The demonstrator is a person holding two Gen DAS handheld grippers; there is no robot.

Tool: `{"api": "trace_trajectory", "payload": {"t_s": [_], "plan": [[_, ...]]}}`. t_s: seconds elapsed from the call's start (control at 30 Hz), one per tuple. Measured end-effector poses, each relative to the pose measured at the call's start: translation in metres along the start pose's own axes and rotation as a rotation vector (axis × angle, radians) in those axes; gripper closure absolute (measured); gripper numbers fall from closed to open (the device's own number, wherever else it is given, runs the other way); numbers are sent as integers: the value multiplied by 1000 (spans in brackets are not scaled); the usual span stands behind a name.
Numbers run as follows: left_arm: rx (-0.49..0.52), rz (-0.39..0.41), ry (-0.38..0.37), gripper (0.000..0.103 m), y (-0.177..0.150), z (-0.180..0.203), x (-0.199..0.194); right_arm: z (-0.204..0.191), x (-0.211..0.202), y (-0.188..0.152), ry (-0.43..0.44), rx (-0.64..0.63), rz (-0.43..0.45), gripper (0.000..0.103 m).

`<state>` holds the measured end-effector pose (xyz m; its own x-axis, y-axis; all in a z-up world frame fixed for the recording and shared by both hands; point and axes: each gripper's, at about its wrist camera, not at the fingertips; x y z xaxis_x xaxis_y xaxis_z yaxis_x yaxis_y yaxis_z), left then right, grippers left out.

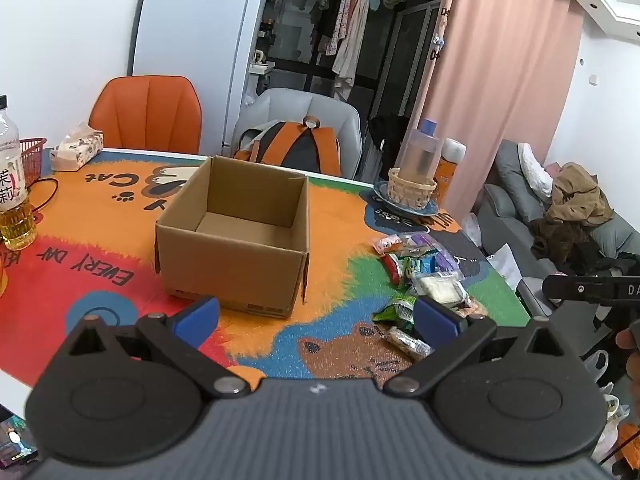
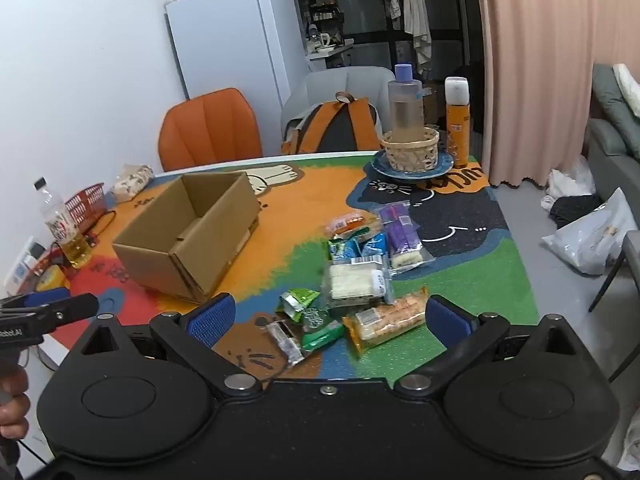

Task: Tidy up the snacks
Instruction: 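Move both grippers toward the snack pile on the table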

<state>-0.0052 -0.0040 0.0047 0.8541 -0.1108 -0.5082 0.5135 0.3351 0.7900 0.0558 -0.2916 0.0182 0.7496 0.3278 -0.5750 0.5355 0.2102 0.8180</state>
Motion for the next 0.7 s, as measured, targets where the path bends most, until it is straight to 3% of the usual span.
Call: {"api": "trace_trajectory", "payload": {"t_s": [0.7], "plan": [[5,2,-8,0,-1,1,0,-8,-3,3,7,-37,4,0]]}}
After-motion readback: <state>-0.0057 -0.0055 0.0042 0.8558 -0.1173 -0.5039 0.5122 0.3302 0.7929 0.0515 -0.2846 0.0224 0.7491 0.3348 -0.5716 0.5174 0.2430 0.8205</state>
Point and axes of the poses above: each gripper's, at about its wrist camera, not at the fingertips, and x roughly the way its jaws point, z to its right, y to its top, and after that the axes turned 10 degrees about -x, right-handed
